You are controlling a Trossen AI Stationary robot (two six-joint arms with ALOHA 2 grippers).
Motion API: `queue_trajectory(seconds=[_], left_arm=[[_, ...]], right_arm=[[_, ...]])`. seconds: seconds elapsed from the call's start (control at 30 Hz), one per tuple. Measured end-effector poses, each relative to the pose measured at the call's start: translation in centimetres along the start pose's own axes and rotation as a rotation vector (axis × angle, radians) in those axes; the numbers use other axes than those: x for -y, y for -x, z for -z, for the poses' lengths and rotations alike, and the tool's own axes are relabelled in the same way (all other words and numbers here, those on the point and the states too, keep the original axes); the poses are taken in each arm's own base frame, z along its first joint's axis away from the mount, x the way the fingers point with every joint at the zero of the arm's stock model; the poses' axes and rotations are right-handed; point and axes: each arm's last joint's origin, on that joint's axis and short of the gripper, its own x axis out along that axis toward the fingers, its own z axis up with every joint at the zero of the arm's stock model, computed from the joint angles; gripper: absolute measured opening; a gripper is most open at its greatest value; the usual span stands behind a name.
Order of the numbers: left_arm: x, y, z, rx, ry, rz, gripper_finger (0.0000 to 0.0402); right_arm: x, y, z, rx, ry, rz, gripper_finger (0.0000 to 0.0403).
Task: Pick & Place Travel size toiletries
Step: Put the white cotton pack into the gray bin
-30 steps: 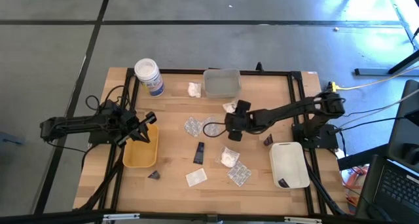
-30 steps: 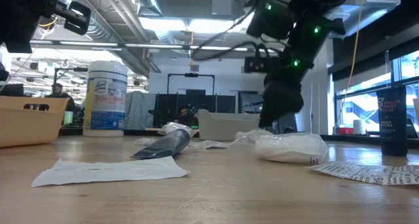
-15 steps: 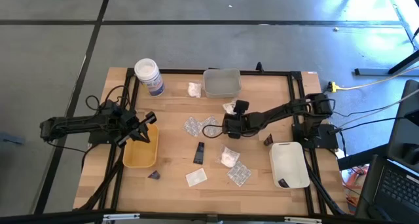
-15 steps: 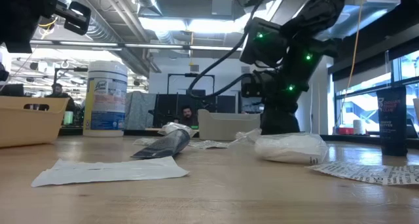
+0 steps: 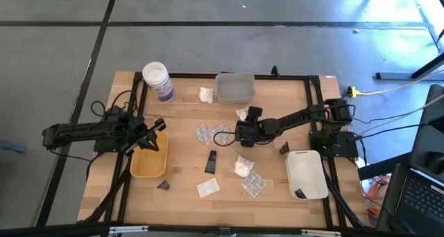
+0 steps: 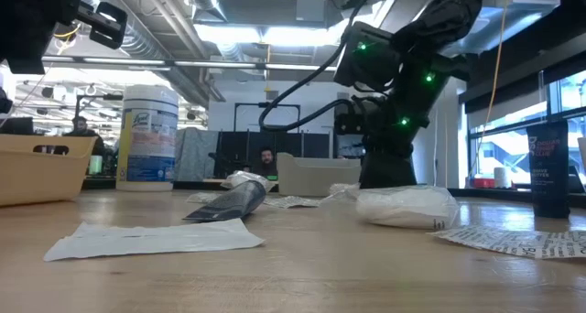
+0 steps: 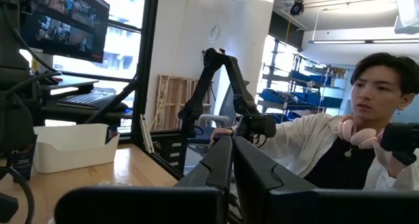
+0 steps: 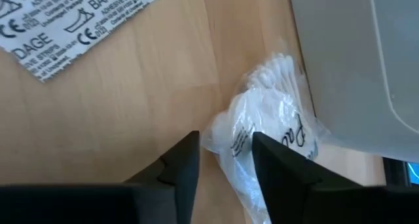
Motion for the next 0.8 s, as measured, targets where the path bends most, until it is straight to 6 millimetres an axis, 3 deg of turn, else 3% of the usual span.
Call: queue_trajectory(seconds=[0.43,0.8], left_arm=[[0.0,0.0,0.0,0.0,0.0,0.0,0.0012],[0.0,0.0,0.0,0.0,0.0,0.0,0.0012]], right_arm=[[-0.1,0.02,0.0,0.0,0.002,-0.026,0.004],[-0.31,0.17,-0.01,0.005,0.004,-0.029,0.0007]])
